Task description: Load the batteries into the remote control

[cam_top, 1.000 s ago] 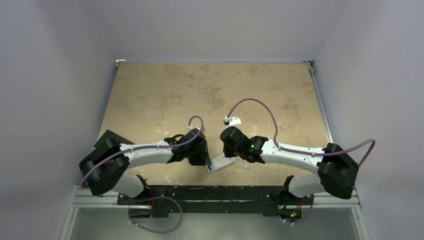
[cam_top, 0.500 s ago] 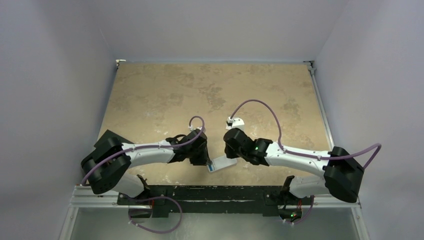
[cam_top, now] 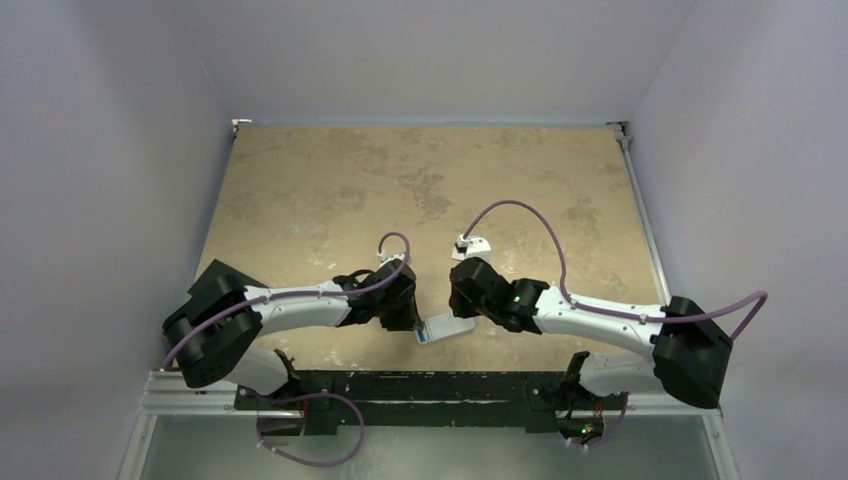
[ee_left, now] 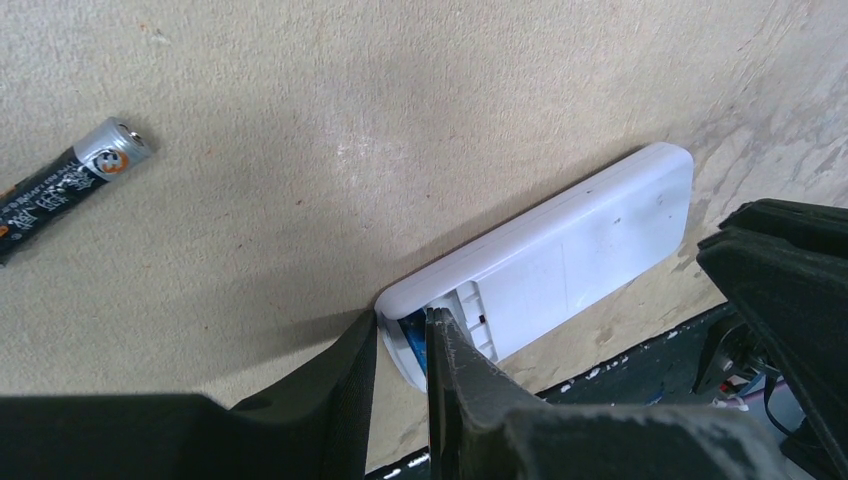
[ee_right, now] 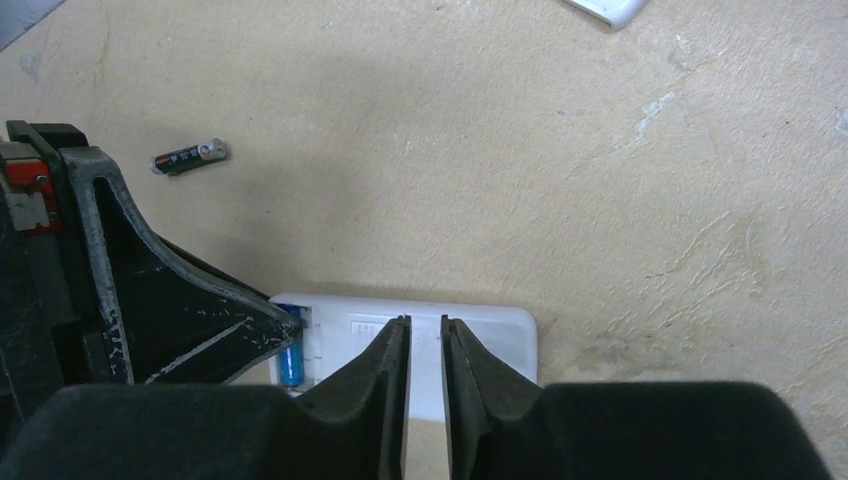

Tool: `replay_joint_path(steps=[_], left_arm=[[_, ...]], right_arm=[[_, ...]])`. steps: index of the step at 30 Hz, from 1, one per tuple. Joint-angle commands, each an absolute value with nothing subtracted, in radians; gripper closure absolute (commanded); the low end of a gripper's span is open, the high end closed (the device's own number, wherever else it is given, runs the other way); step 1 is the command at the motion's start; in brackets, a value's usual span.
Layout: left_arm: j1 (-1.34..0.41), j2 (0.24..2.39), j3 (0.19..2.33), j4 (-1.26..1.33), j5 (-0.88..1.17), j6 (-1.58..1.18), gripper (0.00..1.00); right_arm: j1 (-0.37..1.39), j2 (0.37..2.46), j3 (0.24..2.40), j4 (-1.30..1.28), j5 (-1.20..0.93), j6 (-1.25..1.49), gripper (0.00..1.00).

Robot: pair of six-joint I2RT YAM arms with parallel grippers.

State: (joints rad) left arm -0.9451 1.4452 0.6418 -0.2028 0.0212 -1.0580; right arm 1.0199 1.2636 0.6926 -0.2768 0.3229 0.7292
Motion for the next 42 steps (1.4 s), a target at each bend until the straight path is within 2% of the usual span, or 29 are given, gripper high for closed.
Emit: replay_joint_path(steps=[1, 4, 8, 14, 26, 31, 36, 40, 42], left_arm=[[-0.956, 1.421, 0.658, -0.234, 0.008, -1.068, 1.00], [-0.957, 1.401, 0.653, -0.226, 0.017, -1.068, 0.98], [-0.957, 1.363, 0.643, -0.235, 0.017, -1.063, 0.85], [-0.958, 1.297, 0.645, -0.242, 0.012, -1.034, 0.73], [-0.958, 1.339, 0.714, -0.245, 0.010, -0.933, 0.69], [-0.952, 1.381, 0.775, -0.215, 0.025, -0.866, 0.69], [-0.924, 1.421, 0.803, -0.193, 0.039, -0.825, 0.74], [-0.901, 1.453, 0.803, -0.170, 0.055, -0.805, 0.86], [-0.893, 1.470, 0.800, -0.161, 0.061, -0.800, 0.94]], right_arm=[[1.019, 1.206, 0.679, -0.268, 0.322, 0.722, 0.73], [1.019, 1.186, 0.676, -0.278, 0.317, 0.723, 0.65], [1.019, 1.166, 0.675, -0.300, 0.312, 0.731, 0.61], [1.019, 1.139, 0.660, -0.324, 0.283, 0.744, 0.60], [1.019, 1.100, 0.617, -0.362, 0.196, 0.781, 0.60], [1.019, 1.103, 0.582, -0.362, 0.159, 0.803, 0.68], [1.019, 1.117, 0.568, -0.360, 0.165, 0.807, 0.86], [1.019, 1.138, 0.560, -0.361, 0.163, 0.811, 1.00], [1.019, 1.148, 0.556, -0.361, 0.161, 0.813, 1.00]])
